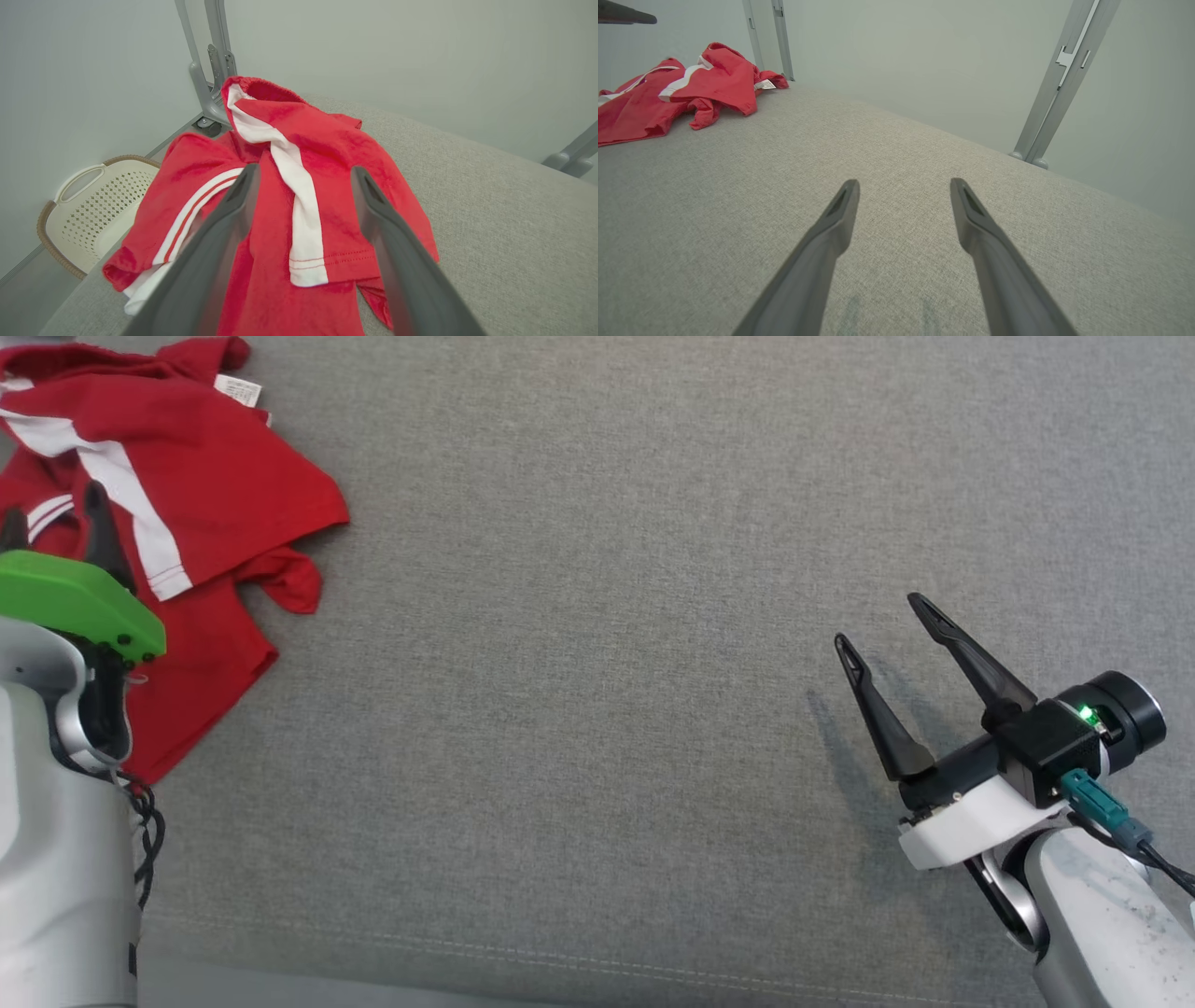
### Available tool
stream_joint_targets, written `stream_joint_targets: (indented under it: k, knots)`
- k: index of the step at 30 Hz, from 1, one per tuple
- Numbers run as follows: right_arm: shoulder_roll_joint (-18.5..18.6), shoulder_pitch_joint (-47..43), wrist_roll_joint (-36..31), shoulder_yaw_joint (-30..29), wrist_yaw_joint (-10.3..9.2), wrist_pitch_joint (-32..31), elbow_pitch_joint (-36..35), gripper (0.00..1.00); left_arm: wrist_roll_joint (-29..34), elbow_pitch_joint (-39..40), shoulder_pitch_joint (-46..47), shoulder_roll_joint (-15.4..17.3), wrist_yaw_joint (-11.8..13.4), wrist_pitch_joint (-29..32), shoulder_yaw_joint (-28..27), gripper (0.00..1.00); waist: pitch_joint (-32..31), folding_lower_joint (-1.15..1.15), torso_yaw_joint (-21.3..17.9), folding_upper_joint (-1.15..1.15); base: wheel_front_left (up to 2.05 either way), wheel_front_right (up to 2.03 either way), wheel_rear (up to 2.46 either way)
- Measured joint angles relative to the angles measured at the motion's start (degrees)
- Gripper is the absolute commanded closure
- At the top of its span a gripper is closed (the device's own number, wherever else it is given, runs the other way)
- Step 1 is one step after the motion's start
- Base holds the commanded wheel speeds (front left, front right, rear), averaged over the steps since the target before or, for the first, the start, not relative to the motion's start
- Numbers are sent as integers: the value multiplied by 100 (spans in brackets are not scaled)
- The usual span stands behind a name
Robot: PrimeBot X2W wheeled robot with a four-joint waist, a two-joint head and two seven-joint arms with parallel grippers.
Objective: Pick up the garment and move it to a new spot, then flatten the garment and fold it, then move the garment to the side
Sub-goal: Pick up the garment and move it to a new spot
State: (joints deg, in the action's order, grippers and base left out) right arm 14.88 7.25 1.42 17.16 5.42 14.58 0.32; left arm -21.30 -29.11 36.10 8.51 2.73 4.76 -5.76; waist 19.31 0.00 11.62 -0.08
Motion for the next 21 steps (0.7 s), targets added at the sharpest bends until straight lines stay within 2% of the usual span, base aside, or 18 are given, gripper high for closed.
stream_joint_targets:
  k: [12,21]
  knots:
    - [-5,446,1,73,54,1,-378,0,-16,-219,1033,713,190,755,-391,0,894,0,-496,0,0,0,0]
    - [116,675,0,57,57,1,-508,0,-158,-643,1507,942,320,1211,-736,0,1564,1,-862,0,0,0,0]
